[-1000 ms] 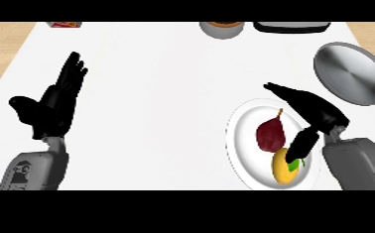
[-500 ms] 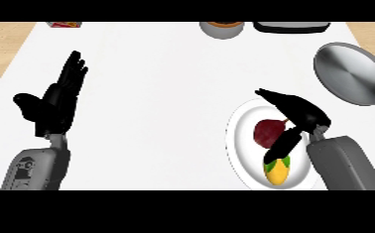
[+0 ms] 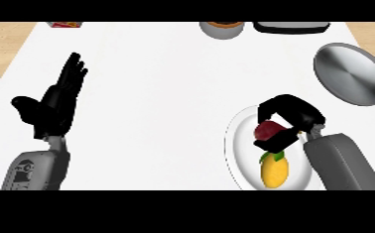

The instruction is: Pick the pear from the plate and place it in the pan

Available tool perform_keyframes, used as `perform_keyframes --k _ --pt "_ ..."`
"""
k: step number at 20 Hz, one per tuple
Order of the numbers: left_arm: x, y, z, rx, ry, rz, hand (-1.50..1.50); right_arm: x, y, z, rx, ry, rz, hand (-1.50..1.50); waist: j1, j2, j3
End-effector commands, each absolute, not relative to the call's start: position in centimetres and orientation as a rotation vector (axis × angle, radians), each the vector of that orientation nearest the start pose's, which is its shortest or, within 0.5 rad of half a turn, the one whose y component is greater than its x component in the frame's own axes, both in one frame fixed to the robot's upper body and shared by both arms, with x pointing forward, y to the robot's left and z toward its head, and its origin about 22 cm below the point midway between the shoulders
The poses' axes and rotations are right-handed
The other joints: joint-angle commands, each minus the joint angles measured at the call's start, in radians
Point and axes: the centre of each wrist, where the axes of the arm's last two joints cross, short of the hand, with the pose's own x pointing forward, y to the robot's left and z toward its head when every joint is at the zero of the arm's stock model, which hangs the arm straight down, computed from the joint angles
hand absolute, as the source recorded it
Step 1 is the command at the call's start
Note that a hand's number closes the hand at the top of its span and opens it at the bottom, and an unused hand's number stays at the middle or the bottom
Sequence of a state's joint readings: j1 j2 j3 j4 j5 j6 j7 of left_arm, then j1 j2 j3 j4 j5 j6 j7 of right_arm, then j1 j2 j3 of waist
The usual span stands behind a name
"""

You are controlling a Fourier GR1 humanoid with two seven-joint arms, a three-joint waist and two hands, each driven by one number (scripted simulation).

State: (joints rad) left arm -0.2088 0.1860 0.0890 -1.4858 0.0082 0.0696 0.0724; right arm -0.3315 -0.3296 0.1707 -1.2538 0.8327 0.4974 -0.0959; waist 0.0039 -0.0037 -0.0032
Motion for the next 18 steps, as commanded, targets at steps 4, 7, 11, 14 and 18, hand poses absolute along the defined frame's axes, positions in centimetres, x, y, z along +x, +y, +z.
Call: perform_keyframes --k 4,7,11,14,18 --pt "29.1 27.3 5.1 0.201 -1.615 -0.052 0.00 31.5 -22.8 1.3 -0.438 -1.101 1.369 1.50 -0.001 0.003 0.003" --pt "29.7 28.6 5.8 0.203 -1.616 -0.059 0.00 33.3 -17.7 2.3 -0.565 -0.959 1.218 1.50 0.011 0.005 0.002" --pt "29.0 26.6 4.6 0.190 -1.626 -0.050 0.00 34.4 -14.5 4.5 -0.745 -0.891 1.026 1.50 0.011 0.003 0.002" --pt "29.5 27.7 5.1 0.197 -1.616 -0.049 0.00 35.5 -13.6 7.1 -0.953 -1.019 0.931 1.50 0.011 0.004 0.003" --pt "29.5 28.2 4.5 0.197 -1.612 -0.063 0.00 34.8 -11.7 10.6 -1.154 -1.200 0.821 1.50 0.000 0.002 0.002"
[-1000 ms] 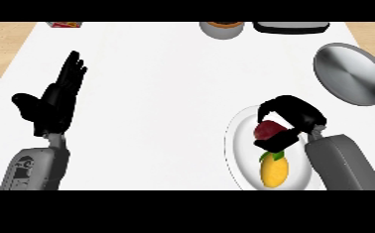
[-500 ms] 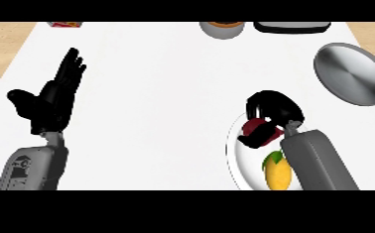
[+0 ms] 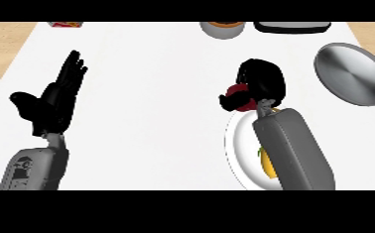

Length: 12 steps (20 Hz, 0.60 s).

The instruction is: Pick the pear from the plate and place it in the pan

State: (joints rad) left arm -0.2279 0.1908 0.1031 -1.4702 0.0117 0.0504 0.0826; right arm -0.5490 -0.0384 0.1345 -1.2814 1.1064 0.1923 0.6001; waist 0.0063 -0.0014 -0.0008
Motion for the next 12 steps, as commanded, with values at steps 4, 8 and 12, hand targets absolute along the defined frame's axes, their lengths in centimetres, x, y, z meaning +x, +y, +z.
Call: perform_keyframes --k 4,8,12 --pt "29.2 27.6 4.9 0.210 -1.617 -0.050 0.00 34.4 -15.4 14.6 -1.209 -1.273 0.668 1.50 -0.011 -0.003 0.001" --pt "29.7 29.2 4.7 0.195 -1.616 -0.062 0.00 34.7 -16.4 15.3 -1.269 -1.302 0.523 1.50 -0.006 0.001 0.001" --pt "30.1 27.4 5.0 0.195 -1.617 -0.047 0.00 36.1 -22.8 16.8 -1.212 -1.360 0.357 1.50 -0.006 0.004 0.002"
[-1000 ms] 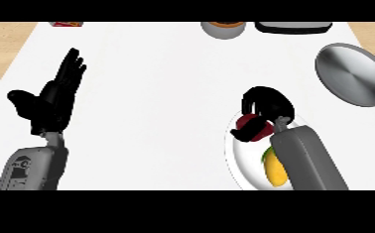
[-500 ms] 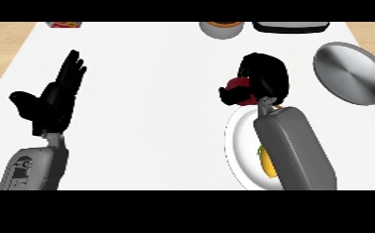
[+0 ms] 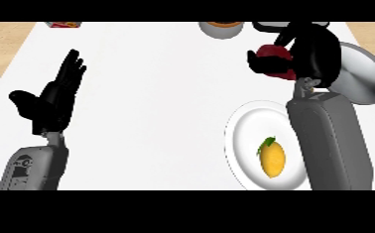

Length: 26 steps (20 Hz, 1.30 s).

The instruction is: Pick the pear from the plate and place it in the pan

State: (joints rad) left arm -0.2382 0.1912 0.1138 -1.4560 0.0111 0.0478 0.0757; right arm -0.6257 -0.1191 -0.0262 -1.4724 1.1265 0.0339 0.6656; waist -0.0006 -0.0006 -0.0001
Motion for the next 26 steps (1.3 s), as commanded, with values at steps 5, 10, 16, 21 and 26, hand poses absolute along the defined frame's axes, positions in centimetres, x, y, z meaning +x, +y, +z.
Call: perform_keyframes --k 5,10,16,21,26 --pt "29.9 27.1 3.1 0.213 -1.615 -0.043 0.00 36.2 -27.3 18.5 -1.152 -1.412 0.175 1.50 -0.004 0.004 0.000" --pt "30.2 27.2 5.6 0.192 -1.629 -0.056 0.00 37.7 -36.1 15.5 -1.288 -1.310 0.201 1.50 0.019 0.009 0.002" --pt "30.4 27.4 5.7 0.165 -1.636 -0.054 0.00 36.7 -43.9 13.2 -1.429 -1.214 0.216 1.50 0.038 0.018 0.003" --pt "30.5 25.0 4.5 0.168 -1.651 -0.078 0.00 36.4 -45.9 9.8 -1.503 -1.152 0.242 1.50 0.052 0.026 0.004" --pt "30.6 25.4 5.9 0.133 -1.657 -0.104 0.00 34.5 -49.3 9.8 -1.503 -1.129 0.180 1.50 0.074 0.033 0.008"
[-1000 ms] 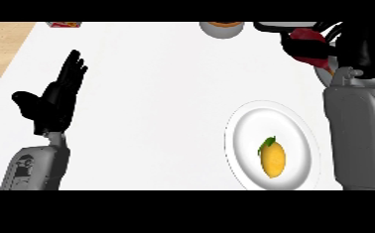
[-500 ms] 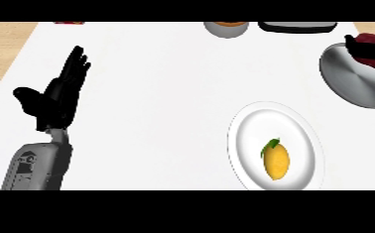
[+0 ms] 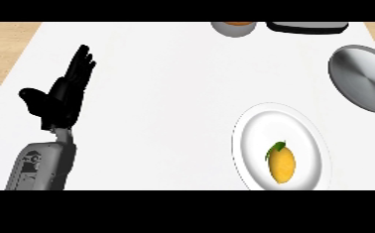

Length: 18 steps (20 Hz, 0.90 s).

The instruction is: Pick the pear from the plate and place it in the pan

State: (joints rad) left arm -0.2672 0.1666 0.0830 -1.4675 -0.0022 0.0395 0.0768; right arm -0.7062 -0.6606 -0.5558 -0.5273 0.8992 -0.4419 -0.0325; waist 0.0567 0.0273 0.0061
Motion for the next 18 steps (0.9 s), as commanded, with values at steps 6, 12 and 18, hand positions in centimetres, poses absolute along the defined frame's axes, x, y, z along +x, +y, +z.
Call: perform_keyframes --k 6,12,18 --pt "31.0 24.3 6.2 0.146 -1.674 -0.087 0.00 34.3 -48.9 7.4 -1.307 -1.119 0.097 -1.50 0.021 0.010 0.003" --pt "30.9 25.2 6.5 0.135 -1.664 -0.107 0.00 33.0 -49.3 5.1 -1.001 -1.156 0.063 -1.50 0.027 0.014 0.008" --pt "31.0 26.1 6.0 0.141 -1.650 -0.091 0.00 32.1 -50.6 5.9 -1.051 -1.324 -0.010 -1.50 0.003 0.006 0.005"
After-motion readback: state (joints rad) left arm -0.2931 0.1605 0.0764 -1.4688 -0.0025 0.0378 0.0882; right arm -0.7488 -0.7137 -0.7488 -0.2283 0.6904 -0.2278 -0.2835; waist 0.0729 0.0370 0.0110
